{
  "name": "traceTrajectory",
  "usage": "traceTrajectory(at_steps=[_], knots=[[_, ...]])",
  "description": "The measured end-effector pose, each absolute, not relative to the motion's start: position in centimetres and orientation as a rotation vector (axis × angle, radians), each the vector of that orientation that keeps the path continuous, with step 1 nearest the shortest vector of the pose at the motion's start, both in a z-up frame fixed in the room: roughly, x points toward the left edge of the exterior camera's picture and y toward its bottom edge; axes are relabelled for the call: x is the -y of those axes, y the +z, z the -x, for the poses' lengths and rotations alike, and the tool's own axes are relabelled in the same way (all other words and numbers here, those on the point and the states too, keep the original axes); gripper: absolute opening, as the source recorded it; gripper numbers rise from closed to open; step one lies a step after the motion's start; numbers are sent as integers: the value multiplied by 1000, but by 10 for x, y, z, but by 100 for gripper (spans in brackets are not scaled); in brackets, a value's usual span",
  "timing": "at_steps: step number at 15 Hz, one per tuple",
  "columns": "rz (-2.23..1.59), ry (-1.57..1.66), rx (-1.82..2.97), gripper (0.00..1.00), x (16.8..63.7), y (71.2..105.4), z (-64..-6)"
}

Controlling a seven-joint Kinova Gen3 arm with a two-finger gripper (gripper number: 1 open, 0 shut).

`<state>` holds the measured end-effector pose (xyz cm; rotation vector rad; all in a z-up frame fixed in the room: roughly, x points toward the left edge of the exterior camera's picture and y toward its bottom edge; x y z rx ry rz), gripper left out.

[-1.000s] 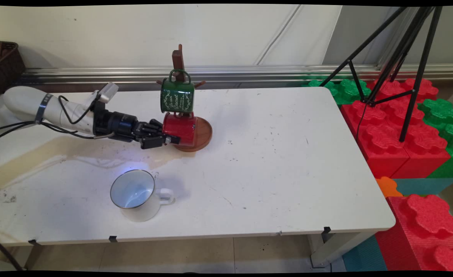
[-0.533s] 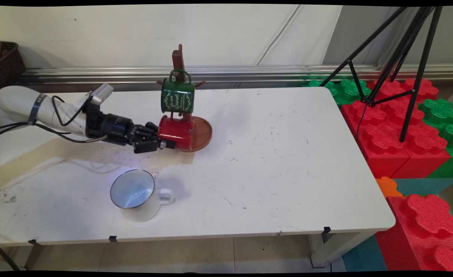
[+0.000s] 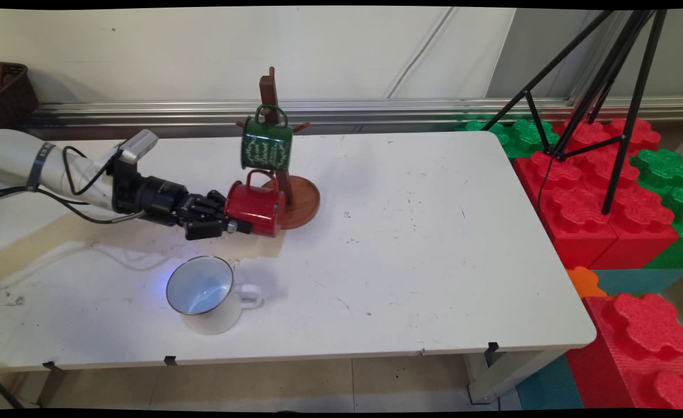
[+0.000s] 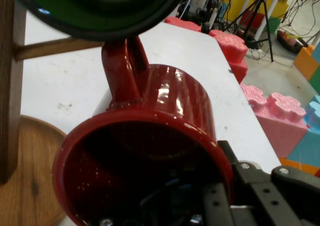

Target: Place the picked object on the table

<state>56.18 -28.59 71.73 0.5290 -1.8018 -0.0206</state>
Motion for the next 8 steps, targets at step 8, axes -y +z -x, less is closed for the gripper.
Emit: traceTrajectory(at_steps=[8], knots=[[-520,39,1897,0,270,722,-597]])
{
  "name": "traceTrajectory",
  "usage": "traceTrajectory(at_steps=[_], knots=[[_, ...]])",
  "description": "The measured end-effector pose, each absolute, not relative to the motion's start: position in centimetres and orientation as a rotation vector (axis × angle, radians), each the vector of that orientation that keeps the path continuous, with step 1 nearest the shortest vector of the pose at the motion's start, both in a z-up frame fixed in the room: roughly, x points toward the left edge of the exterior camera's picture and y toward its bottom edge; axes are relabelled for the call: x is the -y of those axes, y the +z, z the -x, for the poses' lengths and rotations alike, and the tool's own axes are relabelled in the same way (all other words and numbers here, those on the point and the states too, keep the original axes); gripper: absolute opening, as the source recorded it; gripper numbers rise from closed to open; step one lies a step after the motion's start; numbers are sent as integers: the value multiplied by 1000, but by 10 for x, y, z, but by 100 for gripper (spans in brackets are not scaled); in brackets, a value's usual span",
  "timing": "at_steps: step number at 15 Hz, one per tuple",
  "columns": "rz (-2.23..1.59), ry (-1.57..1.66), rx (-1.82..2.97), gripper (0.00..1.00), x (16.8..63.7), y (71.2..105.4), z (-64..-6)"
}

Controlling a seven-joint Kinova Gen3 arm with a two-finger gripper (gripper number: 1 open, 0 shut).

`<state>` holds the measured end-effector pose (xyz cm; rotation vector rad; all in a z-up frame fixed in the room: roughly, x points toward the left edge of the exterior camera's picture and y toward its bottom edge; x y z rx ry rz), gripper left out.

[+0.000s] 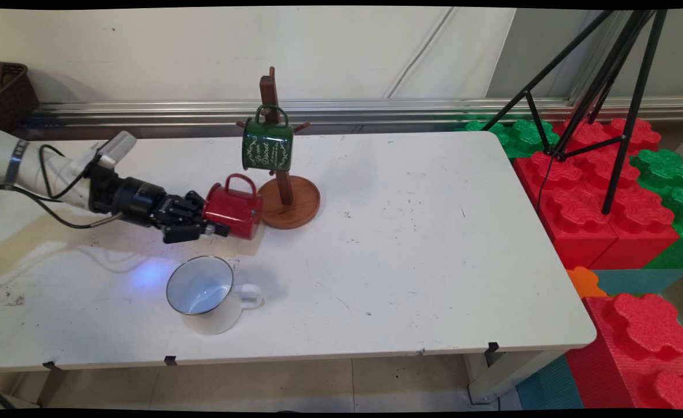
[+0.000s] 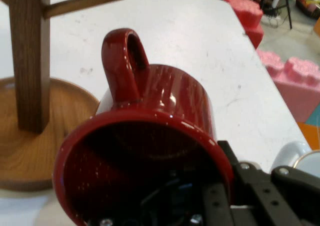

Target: Place the picked object on the table

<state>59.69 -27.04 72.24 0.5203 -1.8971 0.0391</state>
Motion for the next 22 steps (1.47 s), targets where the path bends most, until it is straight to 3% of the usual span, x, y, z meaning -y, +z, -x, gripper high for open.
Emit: traceTrajectory(at_steps=[22], knots=[[-510,174,2212,0,190,807,-685]])
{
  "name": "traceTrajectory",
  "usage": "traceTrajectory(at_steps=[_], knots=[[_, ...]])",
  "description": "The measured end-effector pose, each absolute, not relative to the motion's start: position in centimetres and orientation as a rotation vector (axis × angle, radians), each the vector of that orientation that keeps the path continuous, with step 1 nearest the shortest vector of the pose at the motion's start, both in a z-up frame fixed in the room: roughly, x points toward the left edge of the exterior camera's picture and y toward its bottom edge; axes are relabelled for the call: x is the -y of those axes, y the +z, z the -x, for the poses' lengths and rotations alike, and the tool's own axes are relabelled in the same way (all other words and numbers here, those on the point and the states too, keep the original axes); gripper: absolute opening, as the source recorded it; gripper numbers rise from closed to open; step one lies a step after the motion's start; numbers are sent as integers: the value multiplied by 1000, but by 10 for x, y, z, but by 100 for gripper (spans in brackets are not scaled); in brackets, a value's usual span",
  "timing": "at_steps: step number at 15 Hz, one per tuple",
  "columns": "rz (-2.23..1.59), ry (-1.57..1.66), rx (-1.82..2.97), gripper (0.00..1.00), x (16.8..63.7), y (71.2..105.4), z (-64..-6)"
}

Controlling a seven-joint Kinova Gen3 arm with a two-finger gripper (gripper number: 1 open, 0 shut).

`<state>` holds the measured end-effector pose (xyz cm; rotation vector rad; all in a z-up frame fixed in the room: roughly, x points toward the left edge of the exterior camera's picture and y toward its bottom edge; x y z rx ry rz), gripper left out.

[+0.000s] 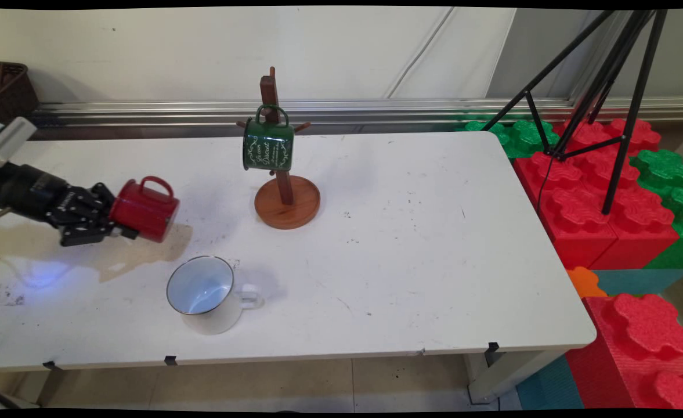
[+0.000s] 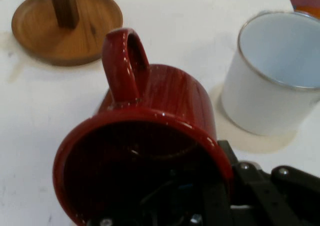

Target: Place the picked object on the table

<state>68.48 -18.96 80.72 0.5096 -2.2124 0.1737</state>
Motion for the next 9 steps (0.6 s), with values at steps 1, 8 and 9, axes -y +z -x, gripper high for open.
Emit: traceTrajectory(at_steps=[1,8,9], knots=[[-510,177,2231,0,186,811,-688],[-509,191,2350,0,171,831,-705],[-508,191,2369,0,170,834,-706]])
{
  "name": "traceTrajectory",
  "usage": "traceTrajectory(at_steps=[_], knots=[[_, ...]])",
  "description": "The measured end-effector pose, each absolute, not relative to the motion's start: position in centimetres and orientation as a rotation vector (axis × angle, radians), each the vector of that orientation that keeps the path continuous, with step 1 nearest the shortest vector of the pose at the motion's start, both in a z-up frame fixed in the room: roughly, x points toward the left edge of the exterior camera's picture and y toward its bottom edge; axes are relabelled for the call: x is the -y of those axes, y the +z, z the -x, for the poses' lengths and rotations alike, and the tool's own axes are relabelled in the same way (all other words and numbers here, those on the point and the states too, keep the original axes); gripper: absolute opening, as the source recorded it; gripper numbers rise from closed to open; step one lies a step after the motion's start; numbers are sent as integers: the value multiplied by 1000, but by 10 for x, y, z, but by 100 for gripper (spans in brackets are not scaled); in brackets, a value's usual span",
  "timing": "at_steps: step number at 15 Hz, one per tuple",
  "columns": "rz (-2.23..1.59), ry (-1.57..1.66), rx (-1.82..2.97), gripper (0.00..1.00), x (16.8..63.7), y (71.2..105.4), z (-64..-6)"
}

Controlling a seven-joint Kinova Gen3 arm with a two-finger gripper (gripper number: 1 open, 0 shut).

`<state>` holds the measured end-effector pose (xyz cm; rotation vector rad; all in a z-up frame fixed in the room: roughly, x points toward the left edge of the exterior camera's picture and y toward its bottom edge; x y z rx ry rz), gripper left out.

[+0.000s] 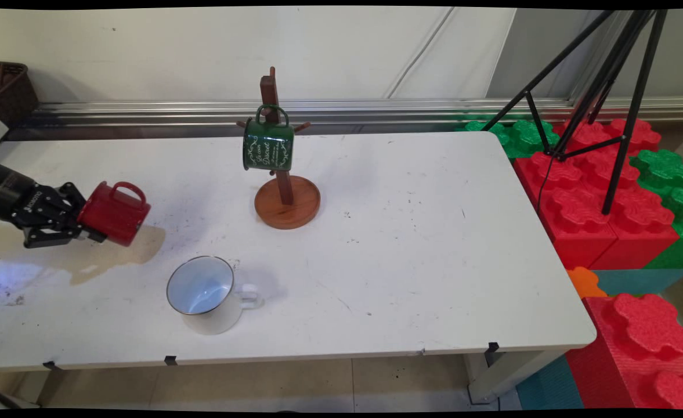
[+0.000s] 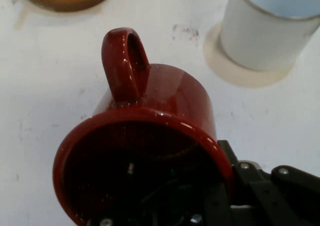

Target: Place the picked object on the table

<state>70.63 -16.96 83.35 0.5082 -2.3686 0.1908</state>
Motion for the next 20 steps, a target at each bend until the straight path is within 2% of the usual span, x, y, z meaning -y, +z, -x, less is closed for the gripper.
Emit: traceTrajectory(at_steps=[7,20], knots=[[-495,193,2469,0,164,841,-711],[-506,203,2602,0,168,835,-703]])
